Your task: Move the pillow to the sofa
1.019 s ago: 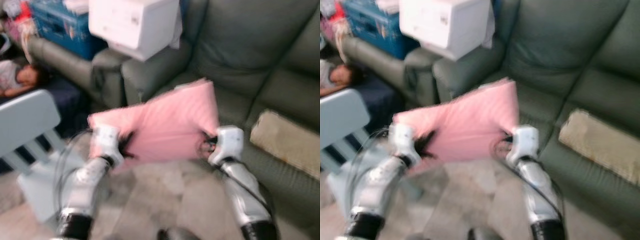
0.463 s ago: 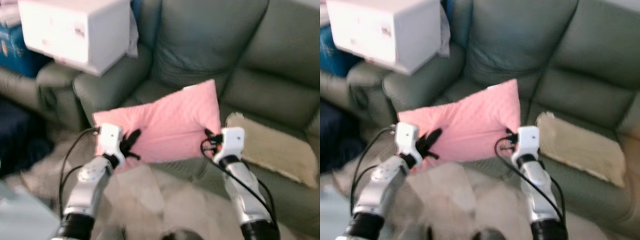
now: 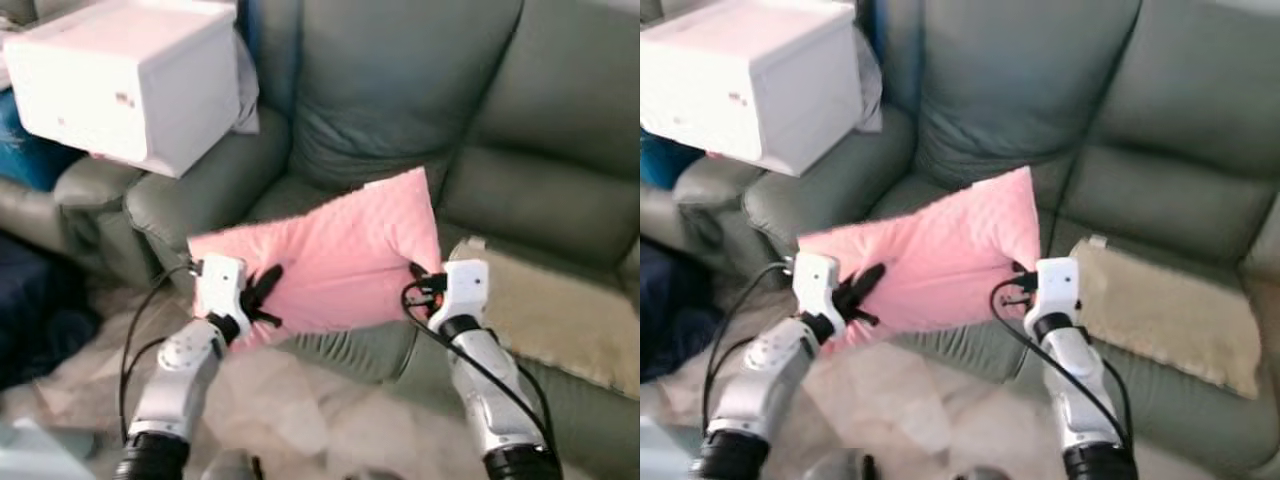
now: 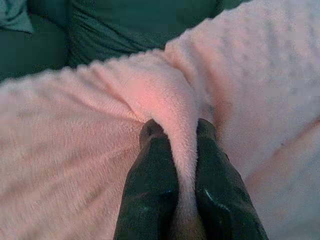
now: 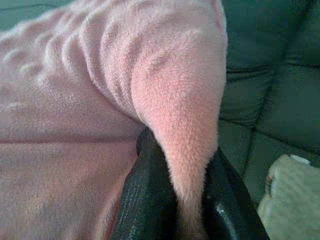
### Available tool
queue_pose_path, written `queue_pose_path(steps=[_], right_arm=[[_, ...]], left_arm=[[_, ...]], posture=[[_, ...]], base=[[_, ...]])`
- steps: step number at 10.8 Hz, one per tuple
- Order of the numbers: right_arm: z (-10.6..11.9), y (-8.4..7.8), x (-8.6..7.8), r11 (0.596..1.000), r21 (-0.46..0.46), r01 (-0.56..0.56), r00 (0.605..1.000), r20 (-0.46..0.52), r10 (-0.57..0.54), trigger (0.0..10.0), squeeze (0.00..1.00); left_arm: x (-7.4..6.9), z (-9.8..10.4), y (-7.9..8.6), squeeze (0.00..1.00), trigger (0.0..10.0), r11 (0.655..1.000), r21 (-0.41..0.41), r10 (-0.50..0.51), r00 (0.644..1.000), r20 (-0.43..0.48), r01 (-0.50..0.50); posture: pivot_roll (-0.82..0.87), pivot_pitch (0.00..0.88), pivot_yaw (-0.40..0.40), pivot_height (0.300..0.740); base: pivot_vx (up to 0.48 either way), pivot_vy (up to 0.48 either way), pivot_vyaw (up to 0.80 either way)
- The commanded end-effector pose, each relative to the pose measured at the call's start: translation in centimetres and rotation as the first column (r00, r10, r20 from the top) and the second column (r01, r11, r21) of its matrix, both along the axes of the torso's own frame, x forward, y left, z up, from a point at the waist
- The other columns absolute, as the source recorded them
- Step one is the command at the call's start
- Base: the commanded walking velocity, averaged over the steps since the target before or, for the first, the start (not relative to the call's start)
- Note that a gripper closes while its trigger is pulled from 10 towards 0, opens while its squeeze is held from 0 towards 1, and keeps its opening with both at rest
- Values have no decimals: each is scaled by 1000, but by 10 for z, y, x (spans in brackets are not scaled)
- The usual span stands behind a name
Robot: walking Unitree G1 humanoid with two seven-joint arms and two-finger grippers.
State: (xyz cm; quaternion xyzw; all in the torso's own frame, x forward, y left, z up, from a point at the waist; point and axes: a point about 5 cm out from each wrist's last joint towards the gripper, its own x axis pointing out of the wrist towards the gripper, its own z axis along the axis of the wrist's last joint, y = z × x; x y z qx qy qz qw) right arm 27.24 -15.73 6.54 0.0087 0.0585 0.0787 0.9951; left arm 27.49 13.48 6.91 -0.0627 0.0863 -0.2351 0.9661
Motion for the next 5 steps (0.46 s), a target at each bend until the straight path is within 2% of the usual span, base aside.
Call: queue_pose_path(steps=[1,3,5], right_arm=[[6,5,4,1000,7,-11,1000,25,10,10000,0],[6,5,4,1000,6,-10,1000,25,10,10000,0],[5,6,3,1000,6,-11,1000,19,11,10000,0]], left_arm=[[2,5,6,0,10000,1000,15,10,1000,18,-10],[2,4,6,0,10000,1000,13,24,1000,13,-24],[2,4,7,0,10000,999,36,21,999,25,-22]], posture=[[-47,57,-53,740],[-48,58,-55,740],[-46,58,-56,740]], base=[[330,0,0],[0,0,0],[0,399,-572]])
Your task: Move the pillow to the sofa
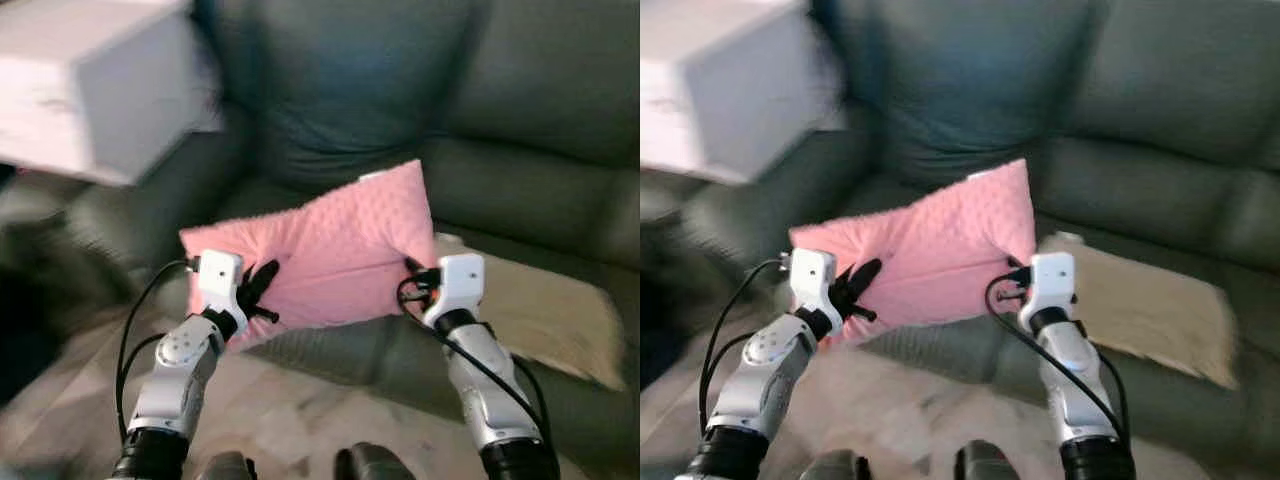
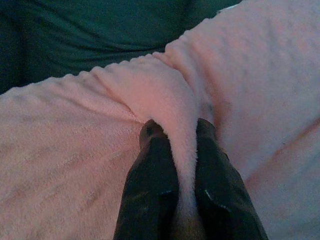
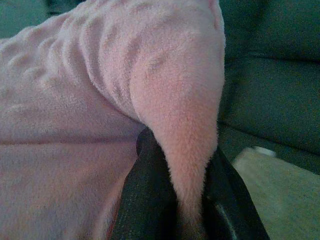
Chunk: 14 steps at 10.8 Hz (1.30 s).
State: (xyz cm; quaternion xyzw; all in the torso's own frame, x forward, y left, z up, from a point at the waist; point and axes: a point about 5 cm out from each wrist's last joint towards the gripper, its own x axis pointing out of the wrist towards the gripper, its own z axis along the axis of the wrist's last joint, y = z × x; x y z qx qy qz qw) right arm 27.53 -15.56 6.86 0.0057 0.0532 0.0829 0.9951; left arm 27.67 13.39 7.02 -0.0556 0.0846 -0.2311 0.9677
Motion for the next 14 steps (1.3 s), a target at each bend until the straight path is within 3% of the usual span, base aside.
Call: queue_pose_path(steps=[1,3,7,14], right_arm=[[2,5,0,1000,8,-4,1000,8,4,10000,0],[2,4,1,1000,9,-5,1000,11,5,10000,0],[2,5,0,1000,13,-14,1000,13,14,10000,0],[1,6,-1,1000,18,-12,1000,12,12,10000,0]], left_arm=[[0,2,7,0,10000,1000,24,13,1000,19,-13],[0,3,6,0,10000,999,27,16,1000,26,-17],[-2,7,5,0,10000,1000,3,14,998,63,-15],[-2,9,6,0,10000,1000,4,16,997,69,-16]], posture=[[-46,58,-56,740],[-44,59,-58,740],[-39,63,-61,740],[-40,72,-56,740]], base=[[0,480,-775],[0,424,-581],[0,0,-209],[419,0,0]])
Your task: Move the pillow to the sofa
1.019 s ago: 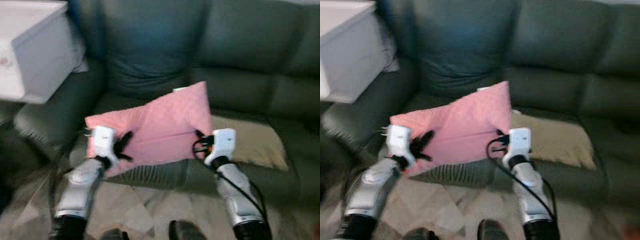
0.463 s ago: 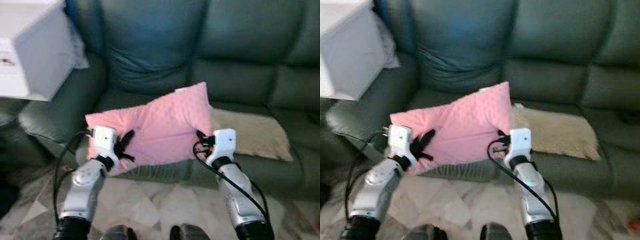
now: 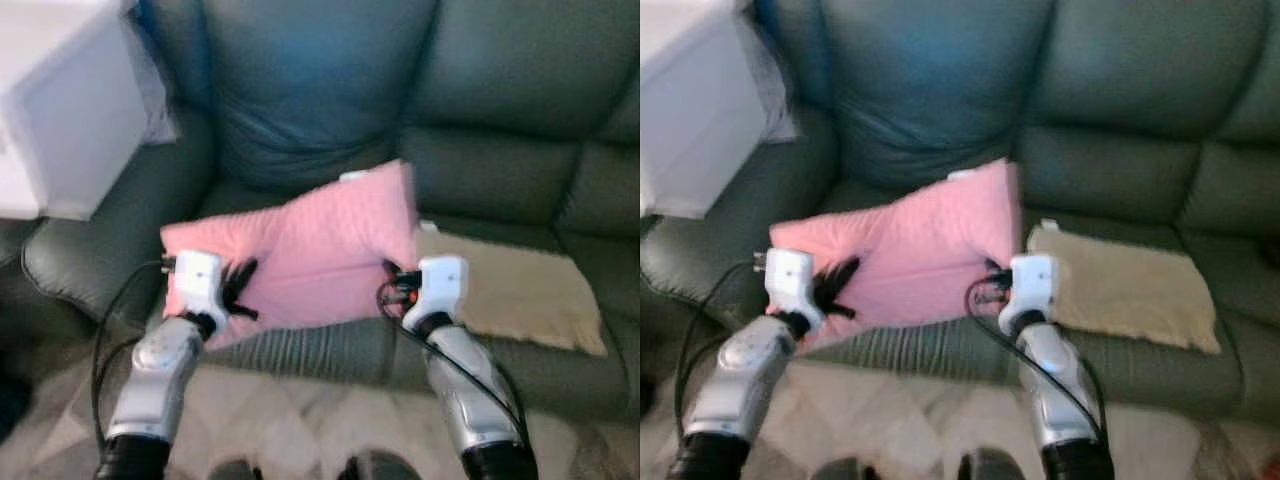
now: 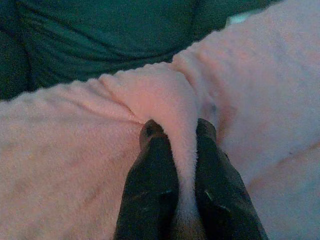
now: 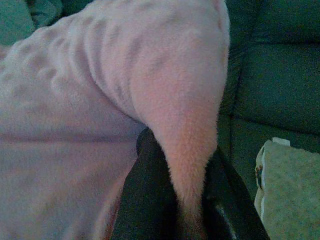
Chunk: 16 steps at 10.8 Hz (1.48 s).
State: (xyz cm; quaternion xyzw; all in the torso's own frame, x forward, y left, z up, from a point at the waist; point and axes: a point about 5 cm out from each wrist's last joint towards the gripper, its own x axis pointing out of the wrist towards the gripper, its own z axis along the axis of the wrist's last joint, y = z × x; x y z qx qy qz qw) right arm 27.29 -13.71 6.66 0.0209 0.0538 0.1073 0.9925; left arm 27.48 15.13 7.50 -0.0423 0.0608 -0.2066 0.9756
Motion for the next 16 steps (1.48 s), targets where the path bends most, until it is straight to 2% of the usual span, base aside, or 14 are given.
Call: queue_pose_path(steps=[1,3,7,14,15,16], right_arm=[[4,-12,2,999,-15,35,999,16,-35,10000,0],[3,-12,2,999,-14,33,999,16,-33,10000,0],[3,-11,2,1000,-14,24,1000,14,-24,10000,0],[2,-10,1,1000,-8,23,1000,11,-22,10000,0],[1,-10,0,1000,-8,24,1000,10,-24,10000,0],[0,-10,-1,1000,-8,27,1000,6,-27,10000,0]], left_arm=[[0,4,-12,0,10000,999,-14,-35,999,17,35],[1,3,-12,0,10000,1000,-3,-29,999,14,29],[1,2,-12,0,10000,1000,-20,-12,1000,9,13],[0,1,-11,0,10000,1000,12,-14,1000,6,14],[0,2,-10,0,10000,1000,16,-7,1000,14,7],[0,3,-8,0,10000,998,53,21,999,47,-24]], posture=[[-40,72,-56,740],[-39,73,-57,740],[-37,72,-59,740],[-34,80,-55,740],[-34,82,-55,740],[-33,87,-54,740]], base=[[442,0,0],[364,0,0],[0,0,0],[0,467,0],[0,480,0],[0,0,0]])
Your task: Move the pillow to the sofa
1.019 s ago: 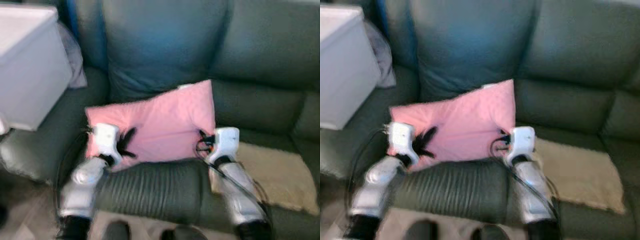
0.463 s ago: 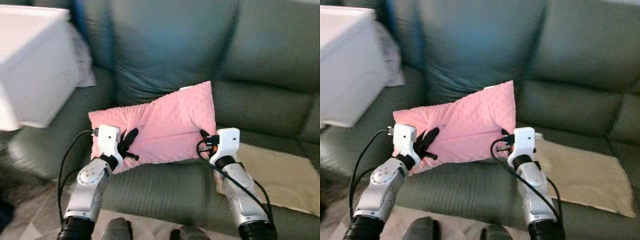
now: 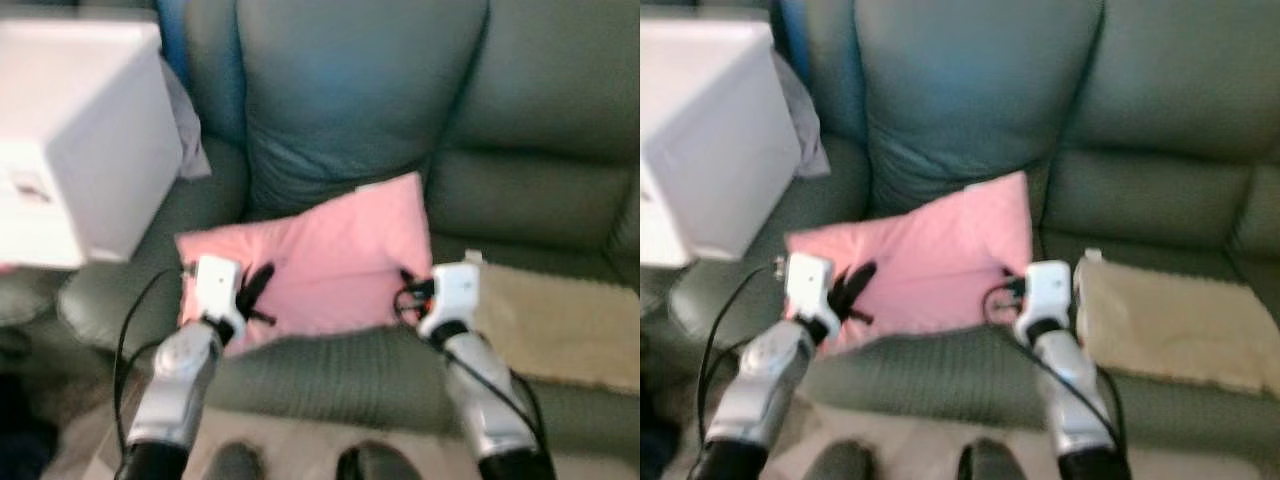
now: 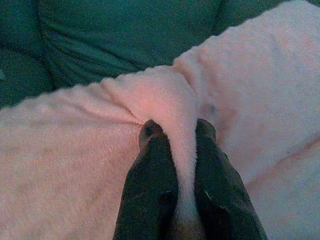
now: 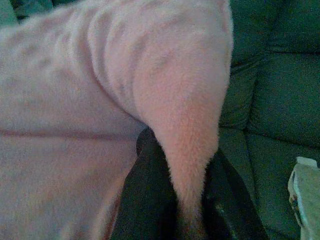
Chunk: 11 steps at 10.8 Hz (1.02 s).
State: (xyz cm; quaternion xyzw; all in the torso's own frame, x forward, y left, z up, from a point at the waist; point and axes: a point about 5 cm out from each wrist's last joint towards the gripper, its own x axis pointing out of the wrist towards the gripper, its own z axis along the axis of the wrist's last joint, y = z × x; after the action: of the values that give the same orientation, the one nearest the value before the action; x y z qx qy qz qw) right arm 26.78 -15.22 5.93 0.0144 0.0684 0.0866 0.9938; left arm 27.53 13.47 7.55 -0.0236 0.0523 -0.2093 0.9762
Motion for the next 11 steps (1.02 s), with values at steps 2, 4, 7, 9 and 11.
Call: queue_pose_path(steps=[2,4,7,9,11], right_arm=[[5,4,1,1000,10,-7,1000,20,7,10000,0],[4,4,-2,1000,15,-3,1000,15,3,10000,0],[3,5,-4,1000,15,1,1000,13,-1,10000,0],[2,5,-5,1000,17,7,1000,9,-7,10000,0],[0,6,-6,1000,23,10,1000,-2,-10,10000,0]], left_arm=[[-1,1,9,0,10000,999,28,37,999,19,-38],[-2,1,9,0,10000,998,56,34,999,28,-35],[-5,0,6,0,10000,998,63,19,999,27,-20],[-6,-1,3,0,10000,997,77,-7,1000,29,5],[2,-4,10,0,10000,992,129,-11,999,40,6]], posture=[[-35,93,-52,740],[-37,102,-48,740],[-35,111,-43,740],[-33,120,-37,740],[-35,130,-34,740]], base=[[0,0,-353],[0,0,-619],[0,0,0],[0,0,0],[0,0,-391]])
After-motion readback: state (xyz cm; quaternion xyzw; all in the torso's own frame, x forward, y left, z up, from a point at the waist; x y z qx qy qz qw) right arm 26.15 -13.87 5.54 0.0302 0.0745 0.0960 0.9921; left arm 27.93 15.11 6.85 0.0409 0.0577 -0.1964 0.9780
